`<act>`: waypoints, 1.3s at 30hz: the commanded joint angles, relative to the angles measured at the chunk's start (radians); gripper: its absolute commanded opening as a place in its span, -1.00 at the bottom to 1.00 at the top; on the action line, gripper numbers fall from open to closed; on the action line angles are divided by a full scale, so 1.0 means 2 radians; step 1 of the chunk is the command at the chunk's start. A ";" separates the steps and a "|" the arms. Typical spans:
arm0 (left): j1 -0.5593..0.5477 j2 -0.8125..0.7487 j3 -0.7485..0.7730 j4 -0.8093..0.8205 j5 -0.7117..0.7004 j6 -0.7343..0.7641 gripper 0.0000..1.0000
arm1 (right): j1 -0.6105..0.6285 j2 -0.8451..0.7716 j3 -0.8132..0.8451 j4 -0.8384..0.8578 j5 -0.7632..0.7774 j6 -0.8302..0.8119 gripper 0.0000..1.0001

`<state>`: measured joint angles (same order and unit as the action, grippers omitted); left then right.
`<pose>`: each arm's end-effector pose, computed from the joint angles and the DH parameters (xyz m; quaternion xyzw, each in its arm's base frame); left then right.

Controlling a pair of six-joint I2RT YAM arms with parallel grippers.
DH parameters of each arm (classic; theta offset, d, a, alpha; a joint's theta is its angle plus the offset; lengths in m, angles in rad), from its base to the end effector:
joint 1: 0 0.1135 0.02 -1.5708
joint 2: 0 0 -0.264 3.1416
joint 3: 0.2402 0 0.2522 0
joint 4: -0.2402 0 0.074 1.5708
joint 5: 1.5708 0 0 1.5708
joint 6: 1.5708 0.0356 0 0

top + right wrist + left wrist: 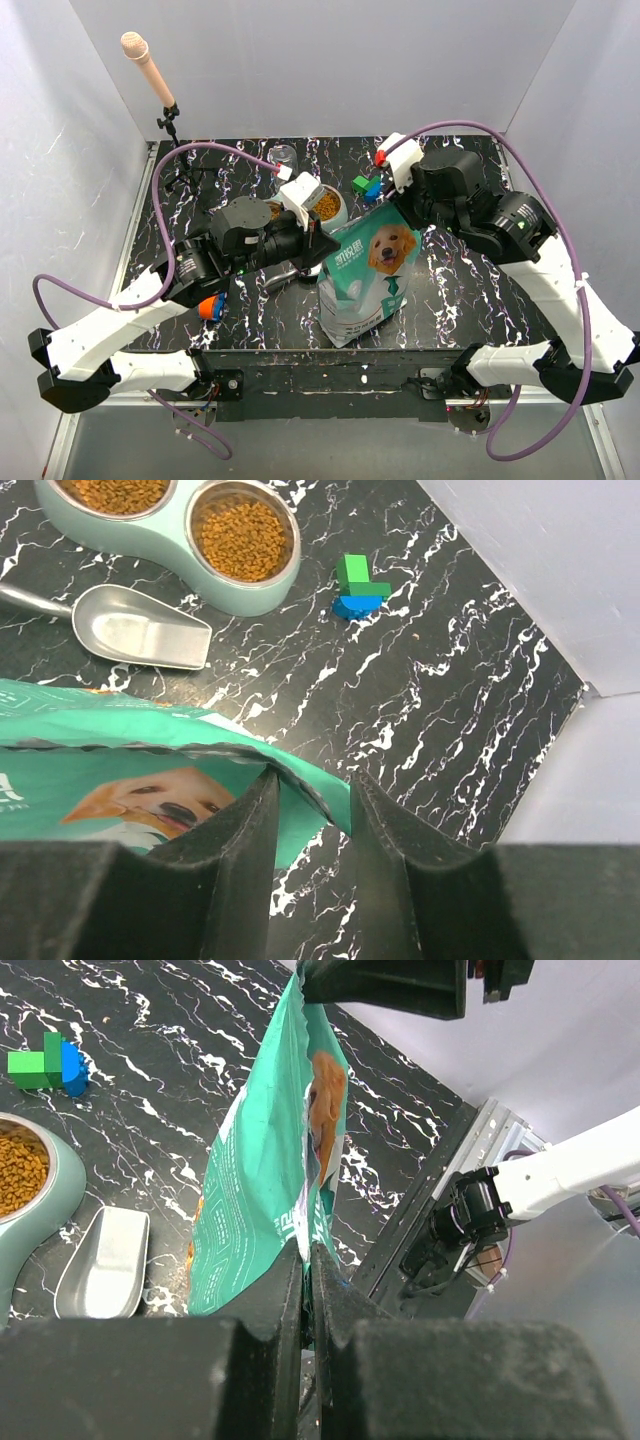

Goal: Serve the pet food

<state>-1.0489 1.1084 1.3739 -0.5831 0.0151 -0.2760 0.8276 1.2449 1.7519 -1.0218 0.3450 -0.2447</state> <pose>0.1127 -0.1970 0.4377 0.3094 0.7486 -0.3655 0.4586 0.1537 0.1495 0.4821 -0.3604 0.7758 0.0006 0.5180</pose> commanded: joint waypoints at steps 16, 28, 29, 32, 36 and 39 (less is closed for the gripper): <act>-0.009 -0.027 0.044 -0.044 0.042 0.003 -1.00 | -0.038 -0.017 -0.012 0.053 0.066 -0.056 -0.21; -0.009 -0.004 0.060 -0.049 0.058 -0.005 0.01 | -0.038 -0.062 0.017 -0.025 0.035 0.114 0.10; -0.009 -0.003 0.065 -0.049 0.058 -0.005 0.05 | -0.038 -0.062 0.025 -0.030 0.038 0.118 0.14; -0.009 0.000 0.091 -0.052 0.047 -0.006 0.22 | -0.038 -0.063 0.060 -0.036 0.049 0.164 0.64; -0.009 0.017 0.171 -0.065 -0.036 -0.003 0.91 | -0.038 -0.079 0.096 -0.019 0.095 0.194 0.70; -0.009 0.031 0.232 -0.066 -0.125 0.005 0.96 | -0.038 -0.087 0.129 0.002 0.136 0.201 0.72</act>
<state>-1.0649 1.1683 1.6833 -0.7258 0.0071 -0.2874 0.7528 1.1149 1.9068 -1.0969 0.4831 0.0811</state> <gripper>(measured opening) 0.972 0.854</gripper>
